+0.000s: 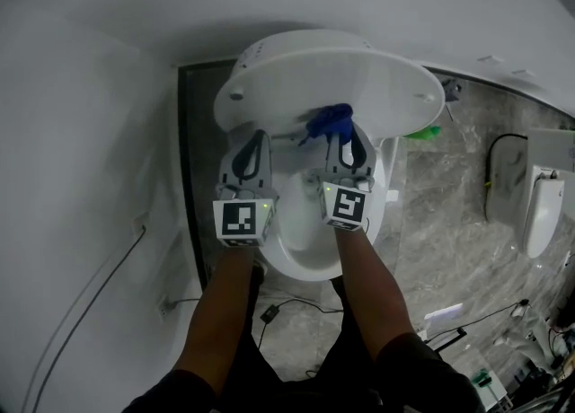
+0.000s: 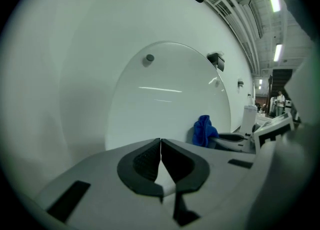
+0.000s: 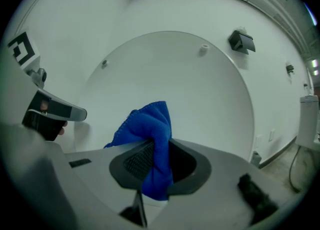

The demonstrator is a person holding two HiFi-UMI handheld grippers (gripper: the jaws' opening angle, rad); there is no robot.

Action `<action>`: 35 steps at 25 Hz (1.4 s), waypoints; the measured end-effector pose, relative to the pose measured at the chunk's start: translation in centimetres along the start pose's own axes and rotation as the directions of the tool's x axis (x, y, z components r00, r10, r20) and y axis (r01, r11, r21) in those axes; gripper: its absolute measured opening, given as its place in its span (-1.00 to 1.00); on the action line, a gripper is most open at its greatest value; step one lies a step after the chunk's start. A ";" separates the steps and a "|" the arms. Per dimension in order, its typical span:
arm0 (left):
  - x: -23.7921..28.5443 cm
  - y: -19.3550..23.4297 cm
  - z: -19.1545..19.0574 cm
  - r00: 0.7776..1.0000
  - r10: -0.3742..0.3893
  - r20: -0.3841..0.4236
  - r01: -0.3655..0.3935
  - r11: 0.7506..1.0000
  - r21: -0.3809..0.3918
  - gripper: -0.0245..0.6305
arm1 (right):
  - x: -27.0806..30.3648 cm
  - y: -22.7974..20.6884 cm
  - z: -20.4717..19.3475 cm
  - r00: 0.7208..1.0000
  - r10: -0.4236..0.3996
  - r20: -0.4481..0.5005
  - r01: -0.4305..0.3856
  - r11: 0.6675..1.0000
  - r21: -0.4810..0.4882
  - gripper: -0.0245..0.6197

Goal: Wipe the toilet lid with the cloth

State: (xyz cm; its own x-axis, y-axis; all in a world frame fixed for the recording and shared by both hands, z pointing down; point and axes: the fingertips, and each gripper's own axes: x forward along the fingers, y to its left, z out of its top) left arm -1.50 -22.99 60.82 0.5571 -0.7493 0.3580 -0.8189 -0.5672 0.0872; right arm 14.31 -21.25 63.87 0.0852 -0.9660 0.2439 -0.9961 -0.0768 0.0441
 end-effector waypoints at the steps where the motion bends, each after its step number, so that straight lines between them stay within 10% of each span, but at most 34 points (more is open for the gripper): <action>1: 0.4 -0.8 -0.3 1.000 -0.011 -0.008 0.011 1.000 0.001 -0.89 | -0.3 -1.5 -0.3 1.000 -0.025 -0.006 0.025 1.000 0.003 -0.71; 7: 1.9 -4.9 -1.0 0.996 -0.082 -0.019 0.082 0.996 0.018 -0.89 | -3.0 -9.2 -2.5 0.988 -0.153 -0.030 0.154 0.988 0.024 -0.71; 15: 2.7 -7.2 -1.1 0.997 -0.070 -0.015 0.070 0.997 -0.021 -0.89 | -4.8 -10.4 -2.3 0.991 -0.133 -0.027 0.134 0.991 0.030 -0.71; 22: -0.5 -1.7 -2.7 0.998 0.049 -0.028 -0.052 0.993 -0.105 -0.89 | -4.6 0.4 -2.4 0.997 0.069 -0.045 -0.064 0.993 0.103 -0.71; 28: -4.2 4.4 -4.4 0.990 0.125 -0.067 -0.130 0.988 -0.082 -0.89 | -3.2 12.0 -3.5 0.949 0.291 -0.124 -0.269 0.948 0.168 -0.71; 35: -5.6 8.1 -6.2 0.986 0.157 -0.062 -0.167 0.966 -0.196 -0.89 | -0.1 17.5 -6.3 0.906 0.338 -0.255 -0.301 0.938 0.175 -0.71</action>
State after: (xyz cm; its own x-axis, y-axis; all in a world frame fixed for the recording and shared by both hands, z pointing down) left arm -12.13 -21.22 65.30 0.4116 -0.8064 0.4247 -0.9112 -0.3562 0.2069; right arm -2.98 -20.95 70.69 -0.2532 -0.8385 0.4825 -0.9637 0.1752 -0.2013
